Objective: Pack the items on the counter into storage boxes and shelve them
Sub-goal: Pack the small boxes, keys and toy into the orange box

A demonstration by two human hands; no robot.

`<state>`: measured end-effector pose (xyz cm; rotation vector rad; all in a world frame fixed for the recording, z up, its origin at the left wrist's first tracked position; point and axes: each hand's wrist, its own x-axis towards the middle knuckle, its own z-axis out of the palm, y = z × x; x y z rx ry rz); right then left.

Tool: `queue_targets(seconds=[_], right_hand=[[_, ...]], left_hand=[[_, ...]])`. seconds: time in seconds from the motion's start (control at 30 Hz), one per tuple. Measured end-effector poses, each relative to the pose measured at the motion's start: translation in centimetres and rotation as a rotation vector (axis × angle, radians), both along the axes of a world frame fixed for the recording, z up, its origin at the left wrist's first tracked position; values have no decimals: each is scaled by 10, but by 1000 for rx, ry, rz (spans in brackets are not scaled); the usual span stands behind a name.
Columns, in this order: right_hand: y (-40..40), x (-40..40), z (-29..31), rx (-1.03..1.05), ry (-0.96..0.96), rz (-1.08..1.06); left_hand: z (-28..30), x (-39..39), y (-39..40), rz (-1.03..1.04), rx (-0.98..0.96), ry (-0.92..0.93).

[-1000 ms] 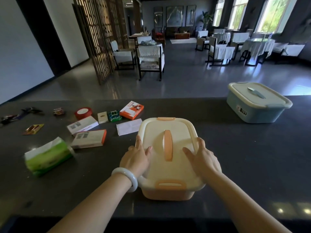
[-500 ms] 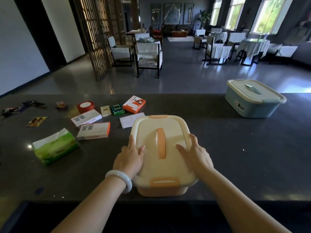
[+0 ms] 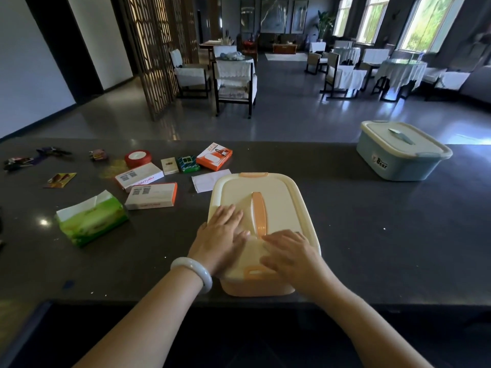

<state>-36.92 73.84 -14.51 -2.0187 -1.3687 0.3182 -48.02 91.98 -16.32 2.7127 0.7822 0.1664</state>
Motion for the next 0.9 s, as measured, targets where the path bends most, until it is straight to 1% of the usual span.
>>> queue_targets(seconds=[0.07, 0.17, 0.3, 0.4, 0.47, 0.57, 0.77, 0.9], right_hand=[[-11, -6, -9, 42, -70, 59], [-22, -11, -16, 82, -113, 45], [-21, -16, -18, 158, -39, -26], [-16, -14, -11, 126, 91, -47], [-14, -13, -6, 83, 130, -60], [-12, -15, -2, 61, 114, -80], [-20, -25, -12, 159, 74, -107], [-23, -24, -13, 150, 52, -89]], left_hand=[[0, 0, -1, 9, -7, -16], [-1, 1, -4, 32, -30, -30], [0, 3, -5, 41, -27, -32], [2, 3, -5, 41, -36, -12], [2, 3, -5, 45, -38, -15], [2, 2, -6, 48, -39, -17], [1, 2, -5, 41, -32, -19], [0, 2, -5, 33, 1, -22]])
